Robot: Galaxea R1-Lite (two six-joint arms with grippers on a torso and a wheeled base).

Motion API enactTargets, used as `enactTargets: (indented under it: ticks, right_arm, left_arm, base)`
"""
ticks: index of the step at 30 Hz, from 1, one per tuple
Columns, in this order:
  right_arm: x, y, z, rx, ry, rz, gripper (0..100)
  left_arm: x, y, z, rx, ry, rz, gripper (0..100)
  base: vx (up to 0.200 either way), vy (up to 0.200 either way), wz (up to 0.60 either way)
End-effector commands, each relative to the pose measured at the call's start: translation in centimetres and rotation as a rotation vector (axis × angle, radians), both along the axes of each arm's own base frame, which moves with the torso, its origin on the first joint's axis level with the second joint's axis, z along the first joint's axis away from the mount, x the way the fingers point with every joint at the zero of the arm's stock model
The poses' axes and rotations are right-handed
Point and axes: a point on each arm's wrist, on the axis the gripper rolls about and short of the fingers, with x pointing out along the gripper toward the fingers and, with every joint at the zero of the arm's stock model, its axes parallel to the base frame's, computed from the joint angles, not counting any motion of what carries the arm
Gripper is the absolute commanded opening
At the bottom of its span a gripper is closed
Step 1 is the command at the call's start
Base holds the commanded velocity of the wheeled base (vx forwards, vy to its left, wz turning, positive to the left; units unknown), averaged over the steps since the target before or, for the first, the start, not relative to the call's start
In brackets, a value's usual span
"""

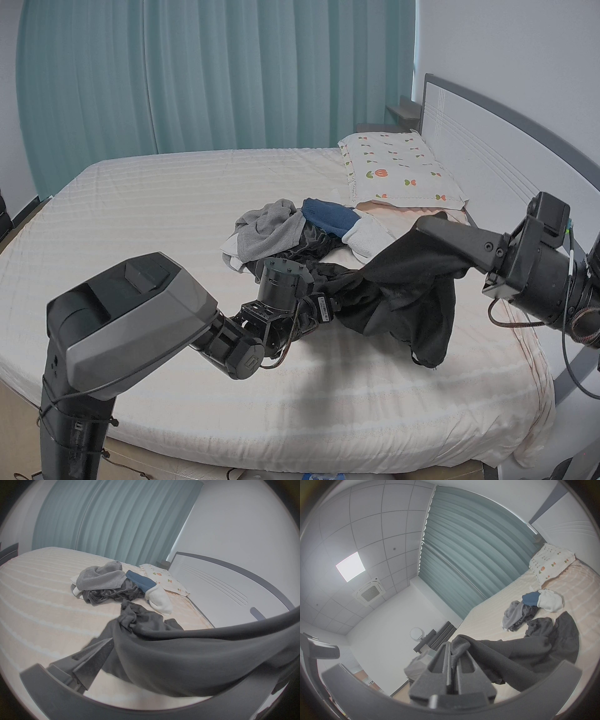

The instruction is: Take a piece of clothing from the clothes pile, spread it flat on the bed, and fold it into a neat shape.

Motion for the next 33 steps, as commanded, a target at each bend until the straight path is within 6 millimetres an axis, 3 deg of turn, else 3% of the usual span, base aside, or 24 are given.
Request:
enactTargets:
  ticks: [1, 2, 8, 15, 16, 18, 21, 25, 26, 27, 28, 29, 30, 31, 33]
  right_arm:
    - [0.2, -0.6, 1.1, 0.027, -0.036, -0.014, 0]
    - [0.2, -0.6, 1.1, 0.027, -0.036, -0.014, 0]
    - [1.3, -2.0, 0.8, 0.023, -0.024, -0.038, 0]
    - [2.3, -3.1, -1.2, -0.001, 0.061, -0.088, 0]
    - [2.4, -3.3, -1.4, 0.003, 0.074, -0.095, 0]
    - [2.7, -3.5, -1.7, 0.005, 0.096, -0.104, 0]
    - [3.6, -4.2, -3.1, -0.016, 0.152, -0.146, 0]
    - [4.3, -5.1, -4.6, -0.039, 0.208, -0.199, 0]
    - [4.3, -5.1, -4.6, -0.039, 0.208, -0.199, 0]
    - [4.7, -5.5, -5.5, -0.051, 0.239, -0.220, 0]
    - [4.7, -5.5, -5.5, -0.051, 0.239, -0.220, 0]
    - [5.0, -6.1, -6.9, -0.078, 0.291, -0.257, 0]
    - [5.0, -6.1, -7.0, -0.079, 0.293, -0.258, 0]
    - [4.7, -6.7, -7.9, -0.087, 0.326, -0.283, 0]
    - [4.2, -7.1, -9.3, -0.100, 0.369, -0.297, 0]
  left_arm:
    - [2.6, 1.1, -3.6, 0.018, 0.038, 0.057, 100]
    - [2.6, 1.1, -3.6, 0.018, 0.038, 0.057, 100]
    - [3.4, 0.8, -8.3, 0.056, 0.095, 0.060, 100]
    - [4.4, 0.7, -8.7, 0.027, 0.087, 0.095, 100]
    - [4.3, 0.8, -8.7, 0.013, 0.097, 0.108, 0]
    - [4.5, 1.1, -8.5, -0.019, 0.109, 0.129, 0]
    - [4.0, 2.6, -5.4, -0.092, 0.112, 0.175, 0]
    - [1.0, 4.7, -0.4, -0.143, 0.119, 0.173, 0]
    - [1.0, 4.7, -0.4, -0.143, 0.119, 0.173, 0]
    - [-0.7, 5.7, 1.6, -0.165, 0.122, 0.176, 0]
    - [-0.7, 5.7, 1.6, -0.165, 0.122, 0.176, 0]
    - [-3.4, 7.2, 4.1, -0.220, 0.132, 0.188, 0]
    - [-3.4, 7.2, 4.1, -0.223, 0.133, 0.189, 0]
    - [-5.4, 8.2, 5.6, -0.270, 0.146, 0.189, 0]
    - [-8.9, 10.0, 6.3, -0.306, 0.193, 0.181, 0]
  base:
    - [0.000, 0.000, 0.00]
    - [0.000, 0.000, 0.00]
    - [0.000, 0.000, 0.00]
    - [0.000, 0.000, 0.00]
    - [0.000, 0.000, 0.00]
    - [0.000, 0.000, 0.00]
    - [0.000, 0.000, 0.00]
    - [0.000, 0.000, 0.00]
    - [0.000, 0.000, 0.00]
    - [0.000, 0.000, 0.00]
    - [0.000, 0.000, 0.00]
    - [0.000, 0.000, 0.00]
    - [0.000, 0.000, 0.00]
    - [0.000, 0.000, 0.00]
    - [0.000, 0.000, 0.00]
